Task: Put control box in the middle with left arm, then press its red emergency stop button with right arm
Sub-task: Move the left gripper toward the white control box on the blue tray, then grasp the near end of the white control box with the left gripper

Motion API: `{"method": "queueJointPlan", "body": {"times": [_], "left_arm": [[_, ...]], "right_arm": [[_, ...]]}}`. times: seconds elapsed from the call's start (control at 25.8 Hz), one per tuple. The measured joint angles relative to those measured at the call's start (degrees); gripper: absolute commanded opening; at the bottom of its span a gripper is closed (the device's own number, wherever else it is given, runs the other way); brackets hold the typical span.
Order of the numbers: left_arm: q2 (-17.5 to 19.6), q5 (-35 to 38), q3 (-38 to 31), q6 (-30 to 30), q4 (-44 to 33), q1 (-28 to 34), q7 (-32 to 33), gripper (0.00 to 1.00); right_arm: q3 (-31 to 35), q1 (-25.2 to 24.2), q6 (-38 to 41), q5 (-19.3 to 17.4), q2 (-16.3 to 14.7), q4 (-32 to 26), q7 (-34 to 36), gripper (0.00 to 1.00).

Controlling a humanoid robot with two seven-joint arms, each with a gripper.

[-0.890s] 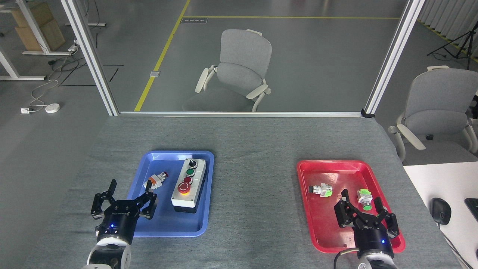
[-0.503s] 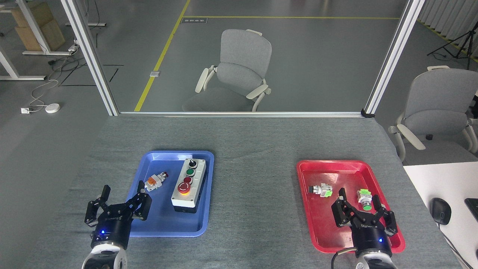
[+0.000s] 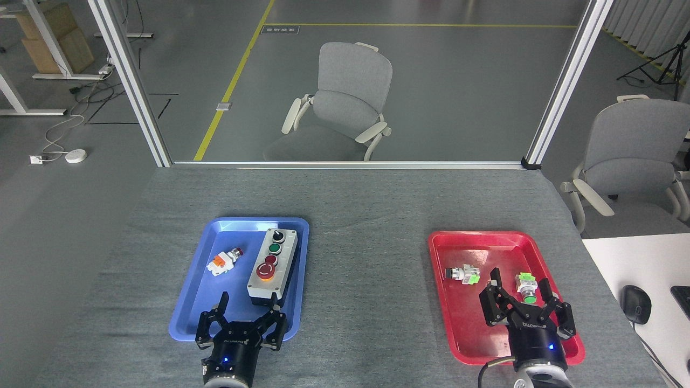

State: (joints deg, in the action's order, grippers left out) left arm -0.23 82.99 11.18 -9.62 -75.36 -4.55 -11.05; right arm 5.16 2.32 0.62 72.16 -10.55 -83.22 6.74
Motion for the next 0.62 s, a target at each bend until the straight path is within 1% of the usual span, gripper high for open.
{"method": "queueJointPlan", "body": {"times": [0.12, 0.23, 0.62], "left_arm": [[-1.35, 0.85, 0.43, -1.72, 5.57, -2.57, -0.02, 0.98], [-1.77, 1.01, 0.54, -2.99, 10.16, -4.93, -0.02, 0.98], [-1.74, 0.4, 0.15, -3.74, 16.79, -9.09, 0.13, 0.98]], "right_arm": [[0.56, -0.23, 0.0, 0.0, -0.02, -0.07, 0.0, 0.98], [1.02, -0.34, 0.0, 0.0, -0.1, -0.1, 0.1, 0.98], [1.33, -1.42, -0.06, 0.0, -0.36, -0.1, 0.14, 0.98]]}}
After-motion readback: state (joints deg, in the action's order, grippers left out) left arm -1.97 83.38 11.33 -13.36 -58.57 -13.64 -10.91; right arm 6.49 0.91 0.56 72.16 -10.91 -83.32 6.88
